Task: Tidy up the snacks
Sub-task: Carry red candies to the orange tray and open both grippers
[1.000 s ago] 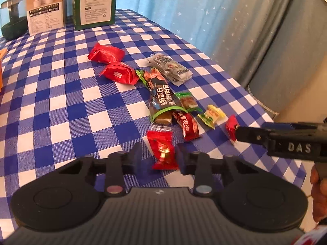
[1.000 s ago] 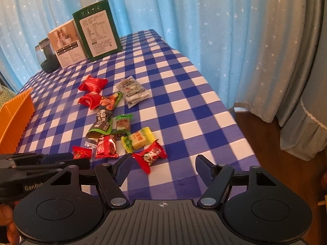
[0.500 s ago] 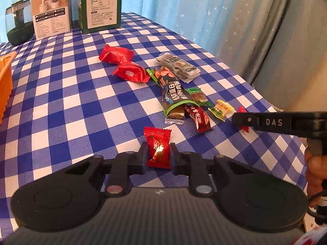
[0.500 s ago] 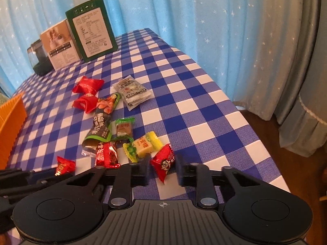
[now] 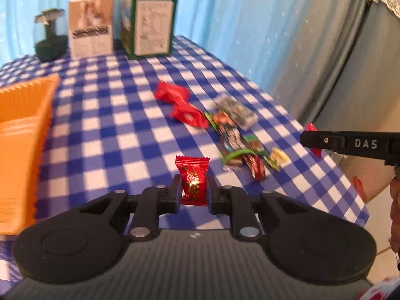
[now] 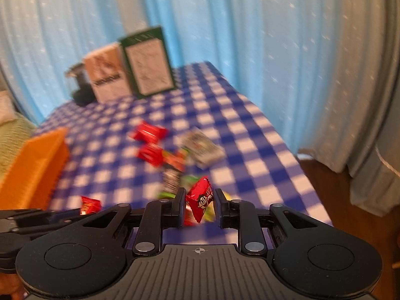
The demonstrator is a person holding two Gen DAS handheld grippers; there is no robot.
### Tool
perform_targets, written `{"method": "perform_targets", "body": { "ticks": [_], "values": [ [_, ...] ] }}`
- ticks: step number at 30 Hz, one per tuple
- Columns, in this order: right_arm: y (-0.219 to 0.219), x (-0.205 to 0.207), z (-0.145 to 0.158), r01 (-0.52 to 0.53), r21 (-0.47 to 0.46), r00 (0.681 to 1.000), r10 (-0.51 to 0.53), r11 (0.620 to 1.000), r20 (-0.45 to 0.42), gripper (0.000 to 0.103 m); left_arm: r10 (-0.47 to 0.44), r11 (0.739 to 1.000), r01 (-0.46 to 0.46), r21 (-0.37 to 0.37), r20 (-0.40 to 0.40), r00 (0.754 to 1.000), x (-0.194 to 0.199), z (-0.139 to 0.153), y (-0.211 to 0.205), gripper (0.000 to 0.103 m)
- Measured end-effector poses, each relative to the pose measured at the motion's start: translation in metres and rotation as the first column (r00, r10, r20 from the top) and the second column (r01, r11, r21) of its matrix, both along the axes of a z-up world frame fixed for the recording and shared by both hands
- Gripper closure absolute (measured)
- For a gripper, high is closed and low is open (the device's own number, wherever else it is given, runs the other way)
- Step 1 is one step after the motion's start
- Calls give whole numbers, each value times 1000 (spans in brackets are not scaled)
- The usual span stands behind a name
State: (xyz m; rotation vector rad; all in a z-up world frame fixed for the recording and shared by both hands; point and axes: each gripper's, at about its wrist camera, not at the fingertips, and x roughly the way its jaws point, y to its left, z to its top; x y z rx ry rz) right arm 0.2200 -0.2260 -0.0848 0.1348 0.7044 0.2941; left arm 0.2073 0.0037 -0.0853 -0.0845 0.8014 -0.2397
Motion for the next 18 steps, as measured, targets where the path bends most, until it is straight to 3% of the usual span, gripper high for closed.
{"method": "perform_targets", "body": {
  "ticks": [9,18],
  "values": [
    [94,-17,54,-191,46,979,187,980,79,80,142,989,-145,40,66,988,-25,53,87,86],
    [211,-26,53,-374,50,926,369,926,87,80,293,953,-297,66,63,954,-42,62,196,86]
  ]
}}
